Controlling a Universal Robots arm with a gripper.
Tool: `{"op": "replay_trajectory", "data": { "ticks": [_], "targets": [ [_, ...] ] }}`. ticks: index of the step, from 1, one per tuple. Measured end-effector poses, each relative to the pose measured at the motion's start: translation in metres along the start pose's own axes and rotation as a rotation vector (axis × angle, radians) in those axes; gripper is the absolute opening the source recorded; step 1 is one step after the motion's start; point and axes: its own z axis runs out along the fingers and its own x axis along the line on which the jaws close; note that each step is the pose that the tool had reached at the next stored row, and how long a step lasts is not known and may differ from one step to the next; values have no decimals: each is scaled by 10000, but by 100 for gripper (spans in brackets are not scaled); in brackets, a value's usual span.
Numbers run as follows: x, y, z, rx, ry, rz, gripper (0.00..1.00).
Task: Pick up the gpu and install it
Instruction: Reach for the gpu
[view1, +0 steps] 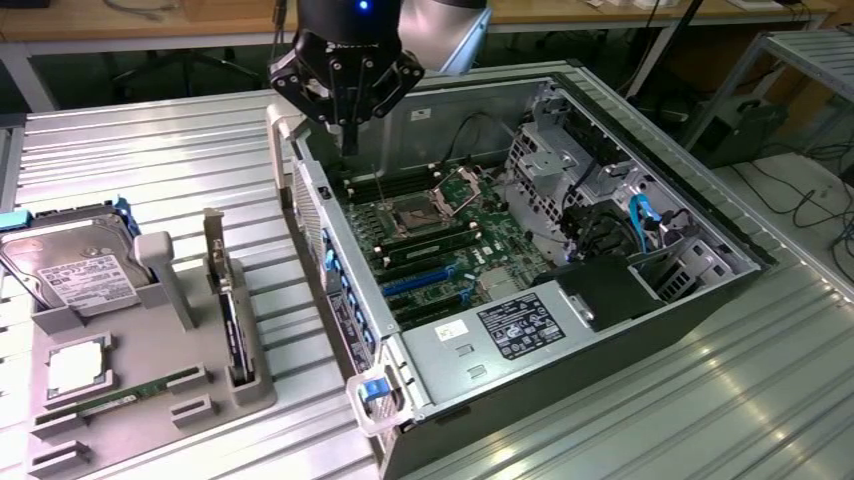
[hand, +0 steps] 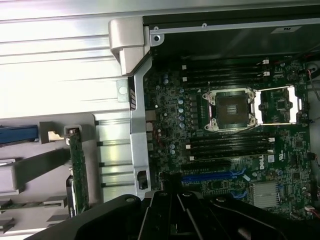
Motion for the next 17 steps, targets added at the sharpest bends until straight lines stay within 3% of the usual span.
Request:
{"op": "replay_trajectory", "data": {
  "ticks": [17],
  "targets": [
    [168, -21, -5, 1, 0, -1, 11]
  ]
}}
